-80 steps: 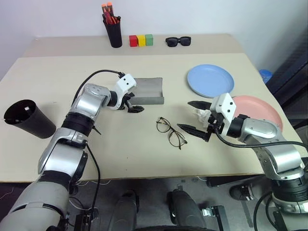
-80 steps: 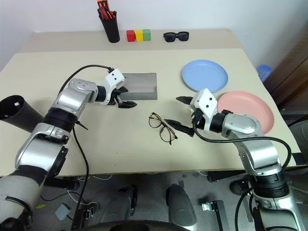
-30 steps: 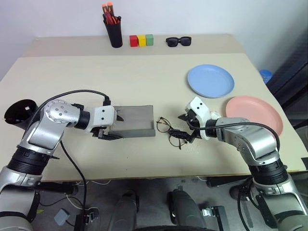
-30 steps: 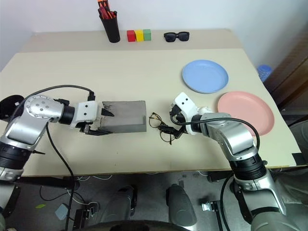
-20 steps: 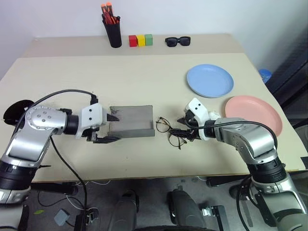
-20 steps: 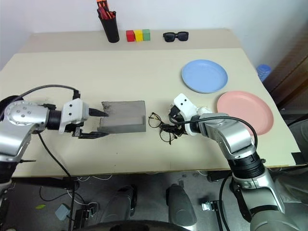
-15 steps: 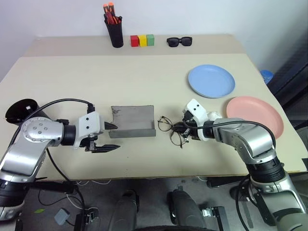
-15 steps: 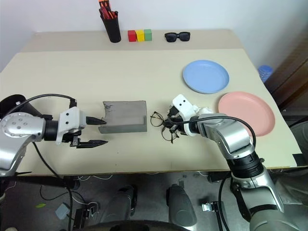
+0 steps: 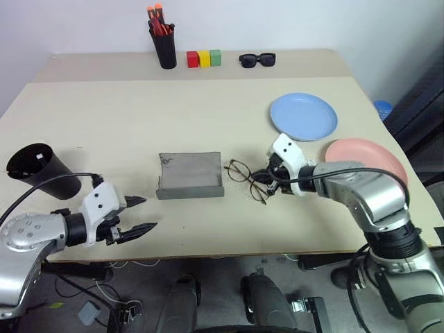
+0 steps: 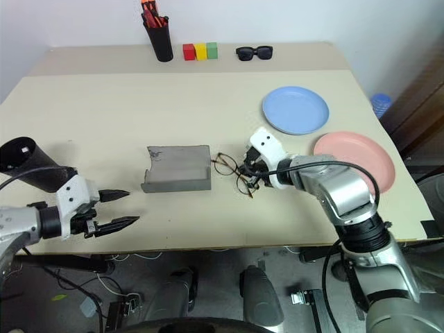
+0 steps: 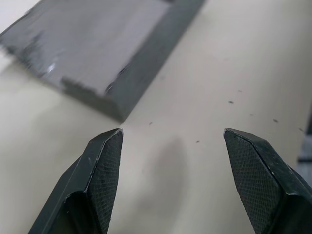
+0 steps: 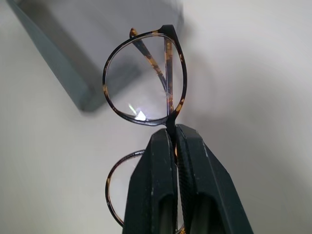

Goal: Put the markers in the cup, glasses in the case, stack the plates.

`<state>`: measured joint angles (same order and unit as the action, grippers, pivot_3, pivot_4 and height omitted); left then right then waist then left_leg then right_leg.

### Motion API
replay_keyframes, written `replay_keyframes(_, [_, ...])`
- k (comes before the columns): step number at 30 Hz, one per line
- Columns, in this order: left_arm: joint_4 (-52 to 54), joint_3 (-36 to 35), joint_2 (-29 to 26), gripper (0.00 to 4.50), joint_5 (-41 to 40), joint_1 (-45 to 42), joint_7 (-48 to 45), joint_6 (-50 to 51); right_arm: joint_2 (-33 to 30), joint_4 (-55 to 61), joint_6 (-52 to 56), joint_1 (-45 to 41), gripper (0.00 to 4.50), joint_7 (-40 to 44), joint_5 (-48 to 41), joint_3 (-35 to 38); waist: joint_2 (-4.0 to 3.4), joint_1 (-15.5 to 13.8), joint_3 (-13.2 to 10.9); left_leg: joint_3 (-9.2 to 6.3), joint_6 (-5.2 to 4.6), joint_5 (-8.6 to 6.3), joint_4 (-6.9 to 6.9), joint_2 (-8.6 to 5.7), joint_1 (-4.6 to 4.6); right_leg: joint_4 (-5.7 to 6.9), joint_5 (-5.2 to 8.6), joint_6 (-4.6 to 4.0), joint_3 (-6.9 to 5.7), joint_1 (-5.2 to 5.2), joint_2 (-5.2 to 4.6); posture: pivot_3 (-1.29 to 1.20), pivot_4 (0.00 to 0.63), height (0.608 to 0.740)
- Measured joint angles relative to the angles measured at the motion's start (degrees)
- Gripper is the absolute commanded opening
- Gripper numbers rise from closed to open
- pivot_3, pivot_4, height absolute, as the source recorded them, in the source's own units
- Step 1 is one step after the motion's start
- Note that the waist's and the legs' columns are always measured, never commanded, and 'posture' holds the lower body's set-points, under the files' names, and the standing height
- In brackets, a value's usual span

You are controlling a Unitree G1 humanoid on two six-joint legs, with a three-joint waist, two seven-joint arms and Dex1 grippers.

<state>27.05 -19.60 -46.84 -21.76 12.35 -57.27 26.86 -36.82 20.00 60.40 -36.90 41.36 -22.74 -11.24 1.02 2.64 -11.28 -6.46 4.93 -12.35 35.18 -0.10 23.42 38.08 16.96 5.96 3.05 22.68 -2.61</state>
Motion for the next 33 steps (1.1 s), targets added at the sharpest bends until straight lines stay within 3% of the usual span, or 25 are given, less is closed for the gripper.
replay_keyframes(6, [-4.62, -2.85, 9.20, 3.38, -2.38, 3.20, 3.98, -4.94, 7.75, 0.91, -4.45, -8.76, 0.05, 0.00, 0.99, -5.34, -0.04, -0.11, 0.04, 0.05, 0.00, 0.00, 0.00, 0.04, -0.04, 0.01, 0.00, -0.04, 0.02, -0.01, 0.01, 0.00, 0.150, 0.740])
replay_keyframes(11, [-7.47, -3.82, 9.42, 3.38, -0.44, 5.79, 5.14, -9.30, 16.54, -8.98, -9.74, -14.92, 0.05, -0.66, 5.11, -12.00, -0.05, -0.02, 0.04, 0.08, 0.00, 0.00, -0.01, 0.02, -0.04, 0.01, -0.02, -0.08, 0.03, 0.03, -0.01, 0.00, 0.150, 0.740])
replay_keyframes(15, [-7.52, -3.82, 8.39, 3.38, -0.05, 6.91, 5.27, -9.93, 19.84, -16.64, -16.34, -17.87, 0.05, -0.01, 9.47, -15.65, -0.02, -0.20, 0.06, 0.05, 0.01, 0.00, -0.04, 0.02, -0.04, 0.00, -0.02, -0.09, 0.01, 0.02, -0.02, 0.00, 0.150, 0.740])
replay_keyframes(20, [-2.10, -3.80, 7.29, 3.38, -1.93, 6.96, 6.62, -5.88, 19.45, -23.94, -22.62, -17.76, 0.05, 2.23, 15.08, -19.40, -0.03, -0.08, 0.05, 0.05, 0.01, 0.00, -0.04, -0.01, -0.02, 0.00, -0.03, -0.08, 0.01, 0.05, -0.04, 0.00, 0.150, 0.740])
replay_keyframes(33, [3.99, -3.88, 5.69, 3.38, -6.74, 4.99, 8.81, -0.71, 17.58, -20.56, -23.38, -12.90, 0.05, 5.16, 19.34, -19.44, -0.03, -0.04, 0.05, 0.06, 0.01, 0.00, -0.07, 0.02, -0.03, 0.00, -0.03, -0.10, 0.02, 0.06, 0.01, 0.00, 0.150, 0.740])
